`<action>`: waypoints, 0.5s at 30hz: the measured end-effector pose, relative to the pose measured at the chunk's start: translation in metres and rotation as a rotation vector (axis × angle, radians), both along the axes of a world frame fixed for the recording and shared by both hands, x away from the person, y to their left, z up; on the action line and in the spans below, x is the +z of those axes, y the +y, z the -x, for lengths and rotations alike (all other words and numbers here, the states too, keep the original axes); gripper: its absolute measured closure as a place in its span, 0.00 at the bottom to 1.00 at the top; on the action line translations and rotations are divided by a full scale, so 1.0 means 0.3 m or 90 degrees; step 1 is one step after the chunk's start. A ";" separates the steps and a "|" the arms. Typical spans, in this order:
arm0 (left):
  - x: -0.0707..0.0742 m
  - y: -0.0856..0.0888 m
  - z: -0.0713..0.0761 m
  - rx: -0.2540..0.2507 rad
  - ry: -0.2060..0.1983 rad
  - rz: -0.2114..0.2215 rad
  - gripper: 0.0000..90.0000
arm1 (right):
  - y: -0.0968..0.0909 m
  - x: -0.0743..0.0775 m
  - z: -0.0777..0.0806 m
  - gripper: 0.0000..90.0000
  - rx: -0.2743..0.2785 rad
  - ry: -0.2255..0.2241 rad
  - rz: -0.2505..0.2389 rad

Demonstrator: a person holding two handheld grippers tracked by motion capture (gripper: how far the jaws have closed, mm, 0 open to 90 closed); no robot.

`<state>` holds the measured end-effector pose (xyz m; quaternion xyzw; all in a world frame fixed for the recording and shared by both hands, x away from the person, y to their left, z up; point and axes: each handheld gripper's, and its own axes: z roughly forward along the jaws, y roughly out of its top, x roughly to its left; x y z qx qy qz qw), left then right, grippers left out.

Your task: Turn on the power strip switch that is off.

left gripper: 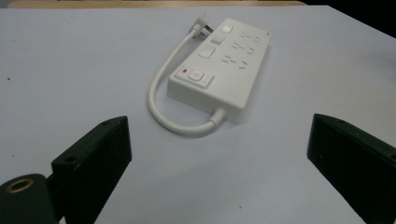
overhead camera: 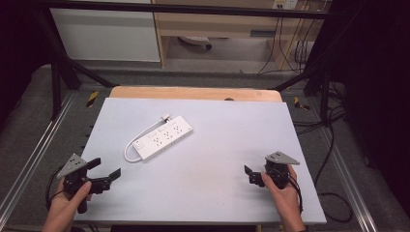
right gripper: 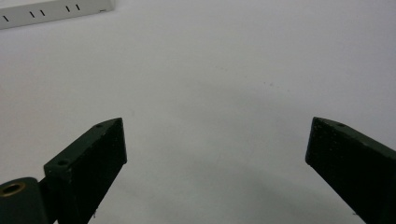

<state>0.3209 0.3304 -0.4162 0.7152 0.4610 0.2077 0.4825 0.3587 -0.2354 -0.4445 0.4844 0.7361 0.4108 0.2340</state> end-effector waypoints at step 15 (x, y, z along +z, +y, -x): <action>0.013 -0.004 -0.003 -0.004 -0.007 0.030 0.07 | 0.027 -0.006 -0.001 0.05 0.022 0.014 0.022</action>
